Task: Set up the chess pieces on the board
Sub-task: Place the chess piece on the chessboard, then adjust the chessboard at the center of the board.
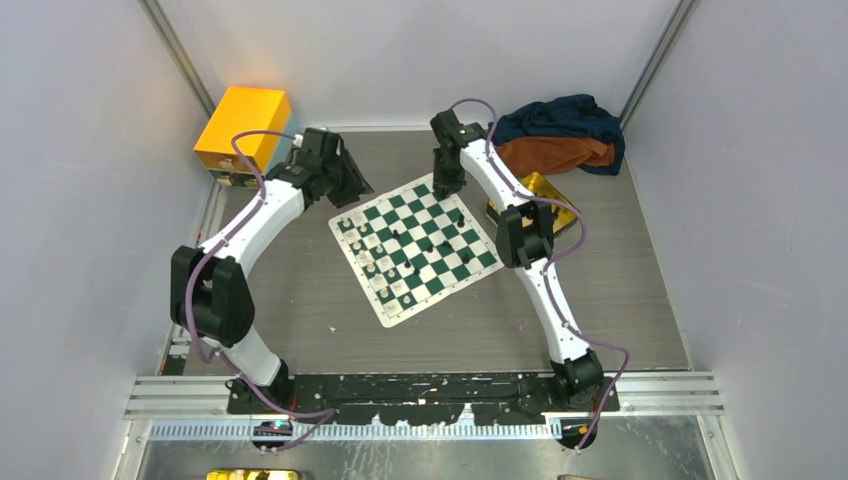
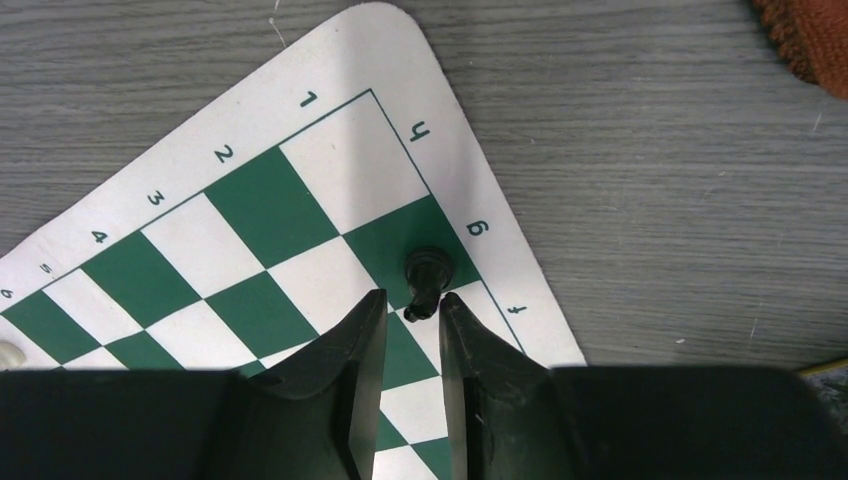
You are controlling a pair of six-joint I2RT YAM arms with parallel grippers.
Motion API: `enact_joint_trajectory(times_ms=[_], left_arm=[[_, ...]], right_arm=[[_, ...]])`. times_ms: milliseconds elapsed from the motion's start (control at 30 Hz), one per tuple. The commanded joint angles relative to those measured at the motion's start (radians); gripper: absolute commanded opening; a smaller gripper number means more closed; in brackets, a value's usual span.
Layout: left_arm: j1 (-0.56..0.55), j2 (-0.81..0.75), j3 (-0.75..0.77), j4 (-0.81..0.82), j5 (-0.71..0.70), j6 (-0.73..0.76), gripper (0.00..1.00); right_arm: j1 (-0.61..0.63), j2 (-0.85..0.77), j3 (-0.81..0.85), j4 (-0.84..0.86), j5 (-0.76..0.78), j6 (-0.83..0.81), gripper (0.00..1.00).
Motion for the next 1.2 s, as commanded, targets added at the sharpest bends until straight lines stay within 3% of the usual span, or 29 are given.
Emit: enact_joint_trajectory(times_ms=[0,267,500,867,1167], left_arm=[[-0.003,0.000,0.058,0.029,0.009,0.024,0.41],[-0.004,-0.005,0.079,0.014,0.009,0.030,0.41],[-0.005,-0.031,0.091,-0.027,-0.007,0.048,0.41],[-0.023,-0.172,-0.077,-0.047,-0.042,0.052,0.40],[-0.098,-0.285,-0.270,-0.038,-0.125,-0.013,0.39]], right_arm=[[-0.003,-0.026,0.054,0.022,-0.007,0.011,0.32],[-0.003,-0.109,0.004,0.022,0.012,-0.004,0.33],[-0.003,-0.303,-0.190,0.086,0.054,-0.027,0.33],[-0.001,-0.653,-0.682,0.259,0.104,-0.027,0.31],[0.000,-0.916,-1.126,0.423,0.121,-0.012,0.18]])
